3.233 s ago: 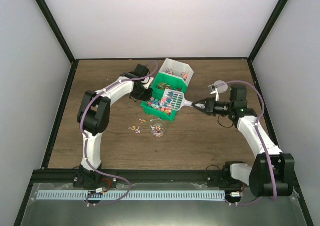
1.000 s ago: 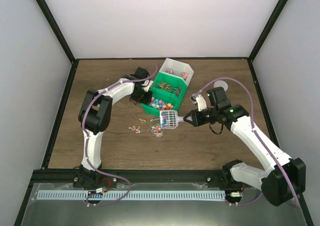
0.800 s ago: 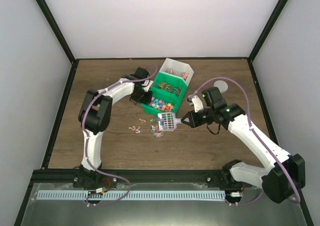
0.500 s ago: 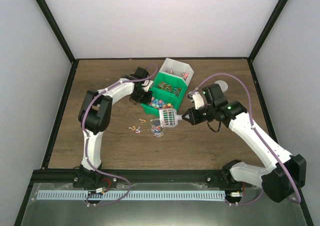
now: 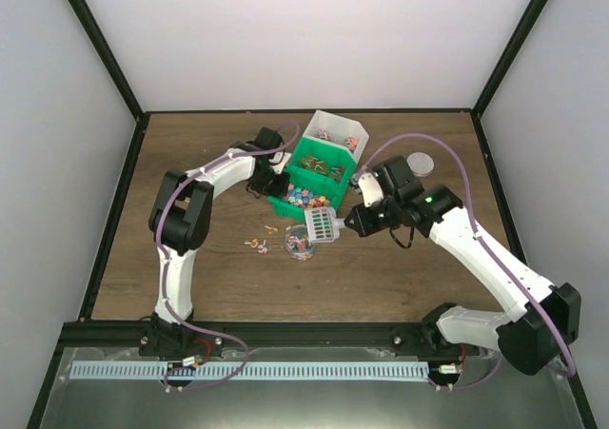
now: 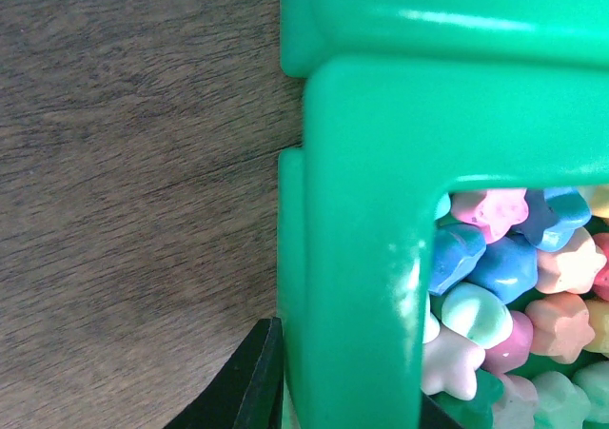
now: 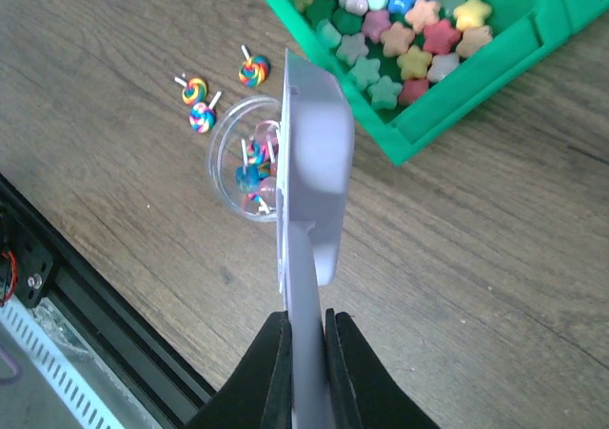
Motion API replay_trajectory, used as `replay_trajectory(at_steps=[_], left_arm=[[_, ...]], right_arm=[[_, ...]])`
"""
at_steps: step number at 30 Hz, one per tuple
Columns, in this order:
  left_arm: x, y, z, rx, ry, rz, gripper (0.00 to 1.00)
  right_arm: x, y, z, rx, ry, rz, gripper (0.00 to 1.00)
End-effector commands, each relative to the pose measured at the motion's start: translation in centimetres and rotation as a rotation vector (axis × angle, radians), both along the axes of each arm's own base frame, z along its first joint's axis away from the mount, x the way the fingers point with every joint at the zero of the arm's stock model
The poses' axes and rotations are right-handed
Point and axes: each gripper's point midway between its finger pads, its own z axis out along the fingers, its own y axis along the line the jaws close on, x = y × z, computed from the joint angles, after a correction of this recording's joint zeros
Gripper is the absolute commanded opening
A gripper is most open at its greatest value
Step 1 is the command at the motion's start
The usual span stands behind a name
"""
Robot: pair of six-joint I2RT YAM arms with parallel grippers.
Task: Pack the candies
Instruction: Place the fake candies in the packing bottle, then scoop the fake candies from the storage box.
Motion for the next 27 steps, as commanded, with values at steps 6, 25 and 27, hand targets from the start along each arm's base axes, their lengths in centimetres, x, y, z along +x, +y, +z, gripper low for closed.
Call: replay_trajectory(at_steps=[6,25,27], left_arm=[[0.7,-0.1,0.5,-0.024,-0.015,0.01,0.18],[1.0,0.1,2.3,-0.026,-0.056,0.009,0.23],[1.0,0.1,2.5,-0.027,-0.06,0.01,0.23]], right_arm=[[4.5,0.0,4.1,0.012,-0.046,-0.215,0.01],[8.5,0.1,1.6,0.001,0.245,-0.398,0.01],[8.0,0.0,0.7,-0.013,0.273,-0.403,0.01]])
